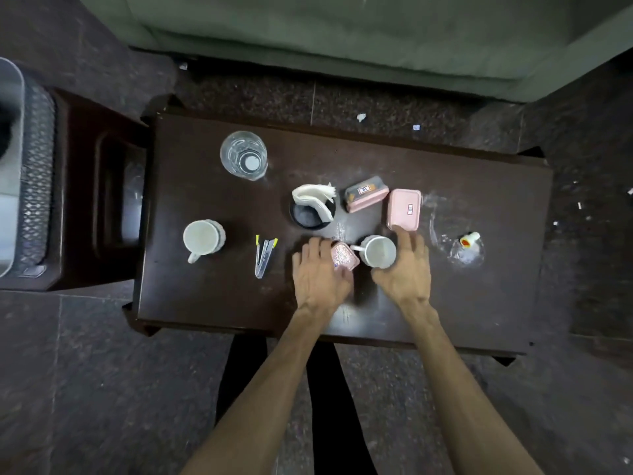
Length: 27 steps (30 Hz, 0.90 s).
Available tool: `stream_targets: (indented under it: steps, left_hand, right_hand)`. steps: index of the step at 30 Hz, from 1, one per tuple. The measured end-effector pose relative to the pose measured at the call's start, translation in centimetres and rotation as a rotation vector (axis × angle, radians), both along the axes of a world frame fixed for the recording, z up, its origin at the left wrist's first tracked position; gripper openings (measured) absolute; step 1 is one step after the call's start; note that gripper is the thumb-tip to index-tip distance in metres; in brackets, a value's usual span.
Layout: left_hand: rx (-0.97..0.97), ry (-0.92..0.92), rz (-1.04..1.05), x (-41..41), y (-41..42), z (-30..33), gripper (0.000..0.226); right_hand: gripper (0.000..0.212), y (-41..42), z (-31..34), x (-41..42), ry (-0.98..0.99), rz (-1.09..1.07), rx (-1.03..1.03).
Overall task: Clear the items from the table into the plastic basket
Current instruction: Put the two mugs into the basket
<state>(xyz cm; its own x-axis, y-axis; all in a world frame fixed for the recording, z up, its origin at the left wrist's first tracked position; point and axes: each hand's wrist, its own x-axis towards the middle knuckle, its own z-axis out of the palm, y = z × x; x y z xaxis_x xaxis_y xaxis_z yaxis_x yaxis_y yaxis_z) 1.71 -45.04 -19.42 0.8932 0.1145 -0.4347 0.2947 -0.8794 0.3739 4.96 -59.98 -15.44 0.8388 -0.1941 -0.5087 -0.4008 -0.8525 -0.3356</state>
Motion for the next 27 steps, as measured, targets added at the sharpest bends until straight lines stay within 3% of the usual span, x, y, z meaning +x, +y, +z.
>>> stream_targets:
  steps: [3,6,11,15,18,27]
  left_hand:
    - [-0.041,-0.228,0.259,-0.5,1.6,0.8,0.045]
    - [0.010,-0.395,0.489,-0.9,5.0,1.3,0.035]
    - [0.171,-0.410,0.739,-0.6,12.0,2.0,0.040]
    - [0.257,-0.237,0.672,-0.5,16.0,1.5,0.043]
    - [0.261,-0.170,0.578,-0.4,17.3,1.2,0.028]
    - [0.250,-0.120,0.310,-1.6,20.2,1.0,0.011]
  right_hand:
    - [0.096,-0.4,-1.1,-0.8,-0.008,0.136,-0.002]
    - [0.087,-0.7,-1.9,-1.1,-0.050,0.133,-0.027]
    - [0.075,-0.9,-2.0,-0.9,-0.091,0.101,-0.016]
    - [0.066,0.0,-0.3,-1.0,-0.244,0.027,-0.014]
    - [0.063,1.7,1.5,-1.6,-0.347,0.000,0.013]
    - [0.063,13.0,5.2,-4.2,-0.386,0.088,0.225]
